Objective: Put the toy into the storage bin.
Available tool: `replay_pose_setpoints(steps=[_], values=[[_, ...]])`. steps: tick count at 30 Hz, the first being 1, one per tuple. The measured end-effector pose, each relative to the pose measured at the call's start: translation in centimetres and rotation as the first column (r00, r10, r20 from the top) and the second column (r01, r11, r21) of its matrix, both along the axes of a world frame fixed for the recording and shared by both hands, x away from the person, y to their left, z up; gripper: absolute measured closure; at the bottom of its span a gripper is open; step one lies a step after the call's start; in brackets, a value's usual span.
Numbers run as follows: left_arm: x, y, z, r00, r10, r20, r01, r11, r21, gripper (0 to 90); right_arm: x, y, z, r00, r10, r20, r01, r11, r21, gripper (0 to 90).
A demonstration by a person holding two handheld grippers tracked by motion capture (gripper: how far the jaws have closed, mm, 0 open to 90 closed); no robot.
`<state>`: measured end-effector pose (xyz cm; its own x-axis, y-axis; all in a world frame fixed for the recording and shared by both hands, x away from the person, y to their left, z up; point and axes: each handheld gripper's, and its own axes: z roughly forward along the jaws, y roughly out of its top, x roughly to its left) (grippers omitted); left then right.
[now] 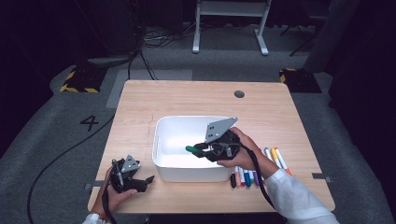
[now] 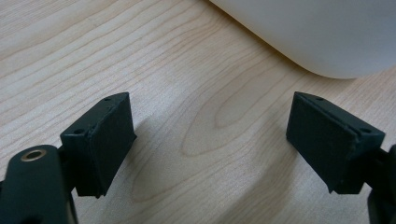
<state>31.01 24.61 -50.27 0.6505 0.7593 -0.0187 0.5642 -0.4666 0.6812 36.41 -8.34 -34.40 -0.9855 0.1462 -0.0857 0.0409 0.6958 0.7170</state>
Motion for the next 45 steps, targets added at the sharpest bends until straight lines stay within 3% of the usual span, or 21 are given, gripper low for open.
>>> replay_pose_setpoints(steps=[6,8,9,14,15,21,28,31,33,39,43,45], values=[[-0.1,-0.1,0.0,1.0000,0.005,0.000,-0.005,1.0000,-0.001,15.3,-0.3,0.3,-0.7,0.9996,0.011,-0.027,-0.013,0.9966,-0.081,74.5],[-0.1,-0.1,0.0,1.0000,0.002,0.002,-0.002,1.0000,-0.005,15.3,-0.3,0.4,-0.8,0.9997,0.007,-0.024,-0.009,0.9962,-0.086,74.4],[-0.1,-0.1,0.0,1.0000,0.003,-0.001,-0.003,1.0000,-0.006,15.3,-0.4,0.4,-1.1,0.9994,0.003,-0.033,-0.007,0.9932,-0.117,74.4],[-0.1,-0.1,0.0,1.0000,0.005,0.001,-0.005,1.0000,-0.001,15.3,-0.4,0.6,-1.6,0.9990,0.004,-0.044,-0.010,0.9913,-0.131,73.3],[-0.1,-0.1,0.0,1.0000,0.005,0.001,-0.005,1.0000,-0.001,15.3,-0.4,0.5,-1.6,0.9993,-0.001,-0.038,-0.005,0.9899,-0.141,69.4],[-0.1,0.0,0.0,1.0000,0.005,0.001,-0.005,1.0000,-0.002,15.3,-0.2,0.0,-1.4,0.9993,-0.028,-0.024,0.025,0.9933,-0.113,64.0],[-0.1,0.0,0.0,1.0000,0.003,0.000,-0.003,1.0000,-0.002,15.3,0.0,-1.6,-0.6,0.9982,-0.059,0.008,0.059,0.9977,-0.035,55.7],[0.0,0.0,0.0,1.0000,-0.001,-0.001,0.001,1.0000,-0.001,15.3,-0.2,-3.1,0.4,0.9943,-0.100,0.037,0.099,0.9950,0.013,49.1],[0.0,0.0,0.0,1.0000,-0.001,-0.001,0.001,1.0000,-0.001,15.3,-0.3,-4.2,1.0,0.9897,-0.131,0.057,0.129,0.9908,0.041,46.4],[0.0,0.0,0.0,1.0000,-0.001,-0.001,0.001,1.0000,0.000,15.3,-0.7,-8.9,2.7,0.9647,-0.243,0.102,0.228,0.9640,0.136,41.0],[0.0,0.0,0.0,1.0000,0.000,-0.001,0.000,1.0000,0.000,15.3,-1.1,-11.9,2.9,0.9406,-0.312,0.135,0.287,0.9419,0.174,39.2],[0.0,0.0,0.0,1.0000,-0.001,-0.001,0.001,1.0000,-0.001,15.3,-1.3,-13.7,2.6,0.9264,-0.354,0.129,0.327,0.9259,0.189,39.2]])
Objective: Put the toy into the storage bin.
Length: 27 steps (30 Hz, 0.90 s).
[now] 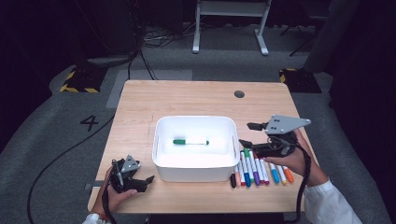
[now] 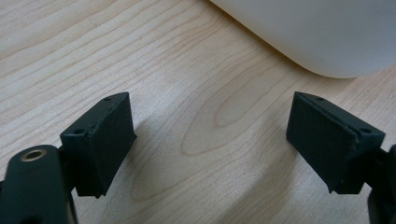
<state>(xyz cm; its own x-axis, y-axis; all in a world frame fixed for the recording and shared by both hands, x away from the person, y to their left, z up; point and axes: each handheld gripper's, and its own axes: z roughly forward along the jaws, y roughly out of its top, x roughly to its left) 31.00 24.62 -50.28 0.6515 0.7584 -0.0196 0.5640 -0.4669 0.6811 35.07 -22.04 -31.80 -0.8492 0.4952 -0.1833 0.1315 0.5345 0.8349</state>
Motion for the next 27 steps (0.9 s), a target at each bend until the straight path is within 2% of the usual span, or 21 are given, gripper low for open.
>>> replay_pose_setpoints(steps=[3,4,5,9,11,12,13,14,18,22,23,24,27], values=[[0.0,0.0,0.0,1.0000,0.001,0.000,-0.001,1.0000,0.001,15.3,-0.2,-2.1,-0.8,0.9982,-0.060,0.000,0.060,0.9982,0.009,39.0],[0.0,0.0,0.0,1.0000,0.001,0.000,-0.001,1.0000,0.001,15.3,-0.2,-2.1,-0.8,0.9982,-0.060,0.000,0.060,0.9982,0.009,39.0],[0.0,0.0,0.0,1.0000,0.000,0.000,0.000,1.0000,0.000,15.3,-0.4,-3.3,-1.7,0.9959,-0.090,0.001,0.090,0.9959,-0.003,38.5],[0.0,0.0,0.0,1.0000,0.001,0.000,-0.001,1.0000,0.001,15.3,-0.4,-5.5,-3.7,0.9898,-0.141,-0.021,0.141,0.9897,-0.027,38.4],[0.0,0.0,0.0,1.0000,0.001,0.000,-0.001,1.0000,0.001,15.3,-0.5,-6.8,-4.9,0.9836,-0.178,-0.030,0.176,0.9828,-0.056,38.1],[0.0,0.0,0.0,1.0000,0.002,0.000,-0.002,1.0000,0.001,15.3,-0.7,-7.3,-5.5,0.9781,-0.207,-0.023,0.205,0.9760,-0.075,38.0],[0.0,0.0,0.0,1.0000,0.002,0.000,-0.002,1.0000,0.001,15.3,-0.7,-7.3,-5.5,0.9781,-0.207,-0.023,0.205,0.9760,-0.075,38.0],[0.0,0.0,0.0,1.0000,0.002,0.000,-0.002,1.0000,0.001,15.3,-0.9,-8.3,-6.5,0.9712,-0.237,-0.029,0.233,0.9678,-0.096,38.0],[0.0,0.0,0.0,1.0000,0.001,0.000,-0.001,1.0000,0.001,15.3,-1.2,-10.5,-8.9,0.9536,-0.291,-0.078,0.283,0.9540,-0.101,38.0],[0.0,0.0,0.0,1.0000,0.001,0.000,-0.001,1.0000,0.001,15.3,-1.5,-12.3,-10.8,0.9358,-0.329,-0.126,0.321,0.9435,-0.084,38.2],[0.0,0.0,0.0,1.0000,0.001,0.000,-0.001,1.0000,0.001,15.3,-1.5,-12.3,-10.8,0.9358,-0.329,-0.126,0.321,0.9435,-0.084,38.2],[0.0,0.0,0.0,1.0000,0.001,0.000,-0.001,1.0000,0.001,15.3,-1.7,-12.9,-11.6,0.9282,-0.343,-0.144,0.333,0.9387,-0.088,38.3],[0.0,0.0,0.0,1.0000,0.001,0.000,-0.001,1.0000,0.001,15.3,-1.9,-13.6,-13.0,0.9174,-0.359,-0.172,0.348,0.9330,-0.091,38.3]])
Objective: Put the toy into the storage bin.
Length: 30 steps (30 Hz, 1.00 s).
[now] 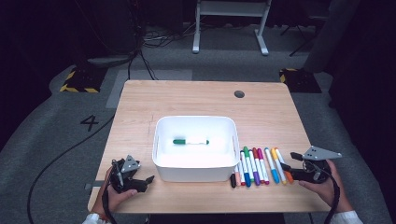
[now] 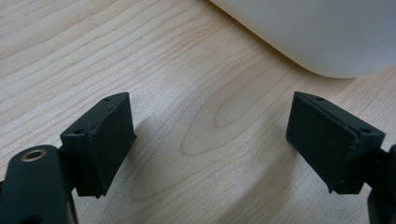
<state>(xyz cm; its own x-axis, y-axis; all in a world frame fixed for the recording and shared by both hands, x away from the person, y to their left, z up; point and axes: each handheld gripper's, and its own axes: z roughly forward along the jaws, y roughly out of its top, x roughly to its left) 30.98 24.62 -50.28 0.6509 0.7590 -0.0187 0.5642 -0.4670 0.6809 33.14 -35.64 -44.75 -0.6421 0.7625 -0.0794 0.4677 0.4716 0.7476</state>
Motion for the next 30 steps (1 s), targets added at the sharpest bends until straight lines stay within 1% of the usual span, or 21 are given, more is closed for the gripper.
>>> replay_pose_setpoints(steps=[2,3,4,5,7,8,10,13,14,15,18,19,20,21,22,23,24,25,26,27,30], values=[[0.0,0.0,0.0,1.0000,-0.001,0.000,0.001,1.0000,0.000,15.3,0.0,-0.2,-0.3,1.0000,-0.002,-0.009,0.002,1.0000,-0.004,38.4],[0.0,0.0,0.0,1.0000,0.000,0.000,0.000,1.0000,0.000,15.3,0.0,-0.4,-0.8,0.9998,-0.012,-0.016,0.012,0.9998,-0.014,38.6],[0.0,0.0,0.0,1.0000,0.003,0.000,-0.003,1.0000,0.000,15.3,0.0,-0.8,-1.5,0.9989,-0.032,-0.034,0.032,0.9995,-0.002,39.0],[0.0,0.0,0.0,1.0000,0.005,0.001,-0.005,1.0000,0.000,15.3,0.0,-1.0,-1.8,0.9981,-0.041,-0.045,0.042,0.9990,0.013,39.4],[0.0,0.0,0.0,1.0000,0.005,0.001,-0.005,1.0000,0.000,15.3,-0.1,-1.5,-2.3,0.9971,-0.055,-0.053,0.056,0.9983,0.017,40.6],[0.0,0.0,0.0,1.0000,0.005,0.001,-0.005,1.0000,0.000,15.3,-0.1,-1.5,-2.3,0.9971,-0.055,-0.053,0.056,0.9983,0.017,40.6],[0.0,0.0,0.0,1.0000,0.005,0.001,-0.005,1.0000,0.000,15.3,-0.2,-1.9,-2.9,0.9951,-0.069,-0.071,0.071,0.9971,0.027,41.7],[0.0,0.0,0.0,1.0000,0.006,0.001,-0.006,1.0000,0.000,15.3,-0.3,-2.4,-3.6,0.9934,-0.072,-0.090,0.074,0.9970,0.022,42.7],[0.0,0.0,0.0,1.0000,0.006,0.001,-0.006,1.0000,0.000,15.3,-0.3,-2.4,-3.6,0.9934,-0.072,-0.090,0.074,0.9970,0.022,42.7],[0.0,0.0,0.0,1.0000,0.005,0.002,-0.005,1.0000,0.000,15.3,-0.2,-2.5,-4.0,0.9915,-0.082,-0.101,0.085,0.9961,0.025,44.2],[0.0,0.0,0.0,1.0000,0.006,0.002,-0.006,1.0000,-0.001,15.3,-0.1,-2.7,-4.3,0.9891,-0.098,-0.110,0.100,0.9948,0.019,46.8],[0.0,0.0,0.0,1.0000,0.006,0.002,-0.006,1.0000,-0.001,15.3,-0.1,-2.9,-4.5,0.9878,-0.114,-0.106,0.115,0.9933,0.009,48.8],[0.0,0.0,0.0,1.0000,0.006,0.001,-0.006,1.0000,0.000,15.3,0.0,-3.1,-4.5,0.9861,-0.123,-0.111,0.127,0.9917,0.023,51.4],[0.0,0.0,0.0,1.0000,0.006,0.001,-0.006,1.0000,0.000,15.3,0.1,-3.5,-4.5,0.9828,-0.147,-0.112,0.152,0.9877,0.036,56.8],[0.0,0.0,0.0,1.0000,0.006,0.001,-0.006,1.0000,0.000,15.3,0.1,-3.5,-4.5,0.9828,-0.147,-0.112,0.152,0.9877,0.036,56.8],[0.0,0.0,0.0,1.0000,0.006,0.001,-0.006,1.0000,0.000,15.3,0.2,-3.7,-4.5,0.9796,-0.170,-0.107,0.175,0.9838,0.039,66.1],[0.0,0.0,0.0,1.0000,0.006,0.001,-0.006,1.0000,0.000,15.3,0.2,-3.7,-4.5,0.9796,-0.170,-0.107,0.175,0.9838,0.039,66.1],[0.0,0.0,0.0,1.0000,0.006,0.001,-0.006,1.0000,0.000,15.3,0.3,-3.8,-4.5,0.9769,-0.190,-0.098,0.194,0.9802,0.038,71.2],[0.0,0.0,0.0,1.0000,0.006,0.001,-0.006,1.0000,0.000,15.3,0.3,-3.8,-4.5,0.9769,-0.190,-0.098,0.194,0.9802,0.038,71.2],[0.0,0.0,0.0,1.0000,0.006,0.001,-0.006,1.0000,0.000,15.3,0.3,-3.8,-4.6,0.9750,-0.205,-0.086,0.208,0.9778,0.027,74.6],[0.0,0.0,0.0,1.0000,0.006,0.001,-0.006,1.0000,0.000,15.3,0.5,-3.8,-4.6,0.9750,-0.207,-0.080,0.210,0.9774,0.025,75.0]])
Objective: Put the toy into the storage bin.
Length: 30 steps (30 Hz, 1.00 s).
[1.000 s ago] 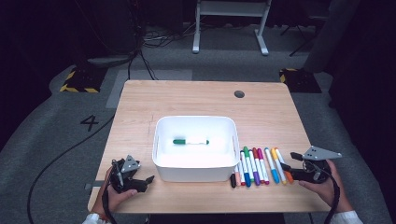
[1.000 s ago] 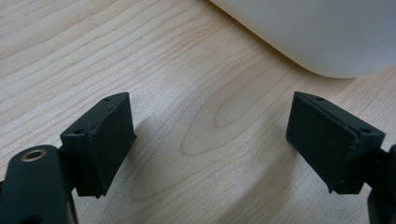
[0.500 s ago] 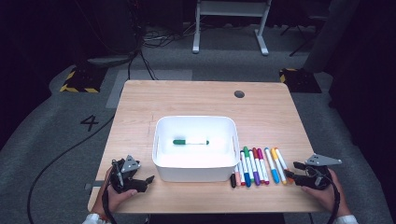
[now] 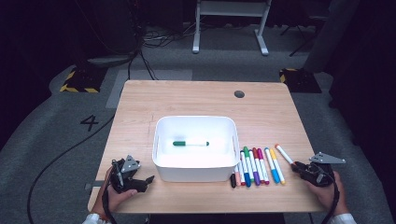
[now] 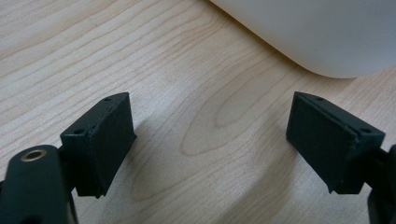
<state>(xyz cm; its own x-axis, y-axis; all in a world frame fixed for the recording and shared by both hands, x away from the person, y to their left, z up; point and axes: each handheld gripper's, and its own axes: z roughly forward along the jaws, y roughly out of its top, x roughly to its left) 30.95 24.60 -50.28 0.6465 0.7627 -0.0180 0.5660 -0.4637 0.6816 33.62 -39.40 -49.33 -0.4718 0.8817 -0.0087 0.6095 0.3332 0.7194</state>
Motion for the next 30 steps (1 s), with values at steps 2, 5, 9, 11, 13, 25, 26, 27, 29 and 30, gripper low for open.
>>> replay_pose_setpoints(steps=[2,5,9,11,13,25,26,27,29,30], values=[[0.0,0.0,0.0,1.0000,0.000,0.000,0.000,1.0000,0.000,15.3,0.2,0.0,-0.1,0.9999,-0.008,0.008,0.008,0.9999,0.006,75.2],[0.0,0.0,0.0,1.0000,0.000,-0.002,0.000,1.0000,-0.001,15.2,0.3,-0.2,-0.2,0.9998,-0.012,0.012,0.012,0.9996,0.024,75.2],[0.0,0.0,0.0,1.0000,0.000,-0.001,0.000,1.0000,-0.001,15.3,0.4,-0.4,-0.2,0.9996,-0.016,0.021,0.016,0.9993,0.034,75.3],[0.0,0.0,0.0,1.0000,0.000,-0.001,0.000,1.0000,-0.001,15.3,0.5,-0.4,-0.1,0.9997,-0.012,0.022,0.011,0.9992,0.039,75.3],[0.0,0.0,0.0,1.0000,0.000,-0.001,0.000,1.0000,-0.001,15.3,0.6,-0.4,0.0,0.9996,-0.010,0.027,0.008,0.9990,0.043,75.3],[0.0,0.0,0.0,1.0000,0.000,-0.001,0.000,1.0000,-0.001,15.3,1.1,-0.2,0.4,0.9993,0.012,0.035,-0.014,0.9985,0.053,75.3],[0.0,0.0,0.0,1.0000,0.000,-0.001,0.000,1.0000,-0.001,15.3,1.2,-0.2,0.3,0.9993,0.018,0.032,-0.019,0.9987,0.047,75.3],[0.0,0.0,0.0,1.0000,0.000,-0.001,0.000,1.0000,-0.001,15.3,1.2,0.0,0.2,0.9994,0.021,0.026,-0.022,0.9985,0.049,75.3],[0.0,0.0,0.0,1.0000,0.000,-0.001,0.000,1.0000,-0.001,15.3,1.2,0.1,0.0,0.9992,0.032,0.022,-0.033,0.9987,0.039,75.3],[0.0,0.0,0.0,1.0000,0.000,-0.001,0.000,1.0000,-0.001,15.3,1.2,0.2,0.0,0.9994,0.031,0.017,-0.032,0.9982,0.050,75.3]])
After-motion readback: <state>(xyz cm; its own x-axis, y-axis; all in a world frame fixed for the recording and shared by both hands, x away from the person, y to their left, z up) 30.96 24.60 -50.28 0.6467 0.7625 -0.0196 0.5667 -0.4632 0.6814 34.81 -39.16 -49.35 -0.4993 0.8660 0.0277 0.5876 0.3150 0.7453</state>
